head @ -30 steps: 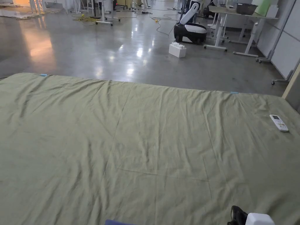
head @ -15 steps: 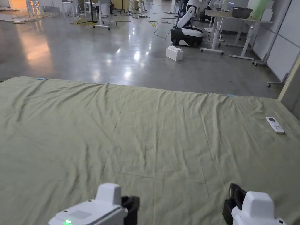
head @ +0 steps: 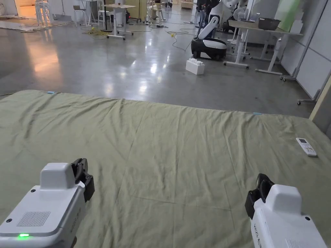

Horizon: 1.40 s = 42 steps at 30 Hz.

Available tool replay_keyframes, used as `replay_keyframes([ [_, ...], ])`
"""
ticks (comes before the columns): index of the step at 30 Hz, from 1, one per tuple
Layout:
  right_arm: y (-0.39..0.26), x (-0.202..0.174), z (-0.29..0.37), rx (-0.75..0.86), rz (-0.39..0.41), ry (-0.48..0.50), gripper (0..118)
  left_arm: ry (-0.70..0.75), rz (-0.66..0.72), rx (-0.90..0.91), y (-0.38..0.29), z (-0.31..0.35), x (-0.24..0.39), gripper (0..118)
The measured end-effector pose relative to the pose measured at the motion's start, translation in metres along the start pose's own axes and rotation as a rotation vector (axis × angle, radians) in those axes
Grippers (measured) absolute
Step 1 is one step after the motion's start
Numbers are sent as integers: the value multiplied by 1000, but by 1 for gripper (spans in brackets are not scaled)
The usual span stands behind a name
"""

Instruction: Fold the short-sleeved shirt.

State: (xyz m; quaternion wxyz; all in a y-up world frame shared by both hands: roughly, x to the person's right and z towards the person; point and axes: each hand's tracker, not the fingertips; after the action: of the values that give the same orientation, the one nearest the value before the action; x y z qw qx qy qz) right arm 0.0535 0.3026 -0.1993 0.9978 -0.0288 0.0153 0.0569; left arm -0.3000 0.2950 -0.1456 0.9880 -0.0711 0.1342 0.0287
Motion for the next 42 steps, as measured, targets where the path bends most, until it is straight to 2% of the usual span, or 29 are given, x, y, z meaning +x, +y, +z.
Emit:
replay_keyframes([
  [20,3,-3,13,5,23,5,1,6,-73,-17,-3,14,-23,4],
  [24,-3,-8,11,-7,23,8,2,15,-68,-16,-2,12,-23,8],
  [25,-5,-10,10,-13,27,5,6,18,-70,-16,-2,11,-23,15],
  [26,-6,-10,9,-15,26,5,18,24,-73,-14,-2,11,-23,24],
  [27,-7,-11,9,-11,25,1,41,32,-75,-7,-2,10,-22,39],
  [28,-8,-12,8,-10,26,-2,44,35,-73,-6,-2,10,-22,42],
  [35,-8,-13,7,-13,24,3,42,30,-69,7,-4,9,-20,42],
  [36,-8,-13,7,-13,24,5,37,33,-69,5,-4,9,-20,42],
  [37,-7,-13,6,-17,18,17,26,27,-60,-2,-3,9,-20,39],
  [38,-8,-13,6,-26,8,30,17,-2,-42,-14,-2,9,-21,30],
  [39,-8,-13,6,-25,12,26,13,-29,-33,-21,-2,10,-22,20],
  [42,-7,-14,9,-16,28,30,11,-49,-39,-49,-3,13,-20,20],
])
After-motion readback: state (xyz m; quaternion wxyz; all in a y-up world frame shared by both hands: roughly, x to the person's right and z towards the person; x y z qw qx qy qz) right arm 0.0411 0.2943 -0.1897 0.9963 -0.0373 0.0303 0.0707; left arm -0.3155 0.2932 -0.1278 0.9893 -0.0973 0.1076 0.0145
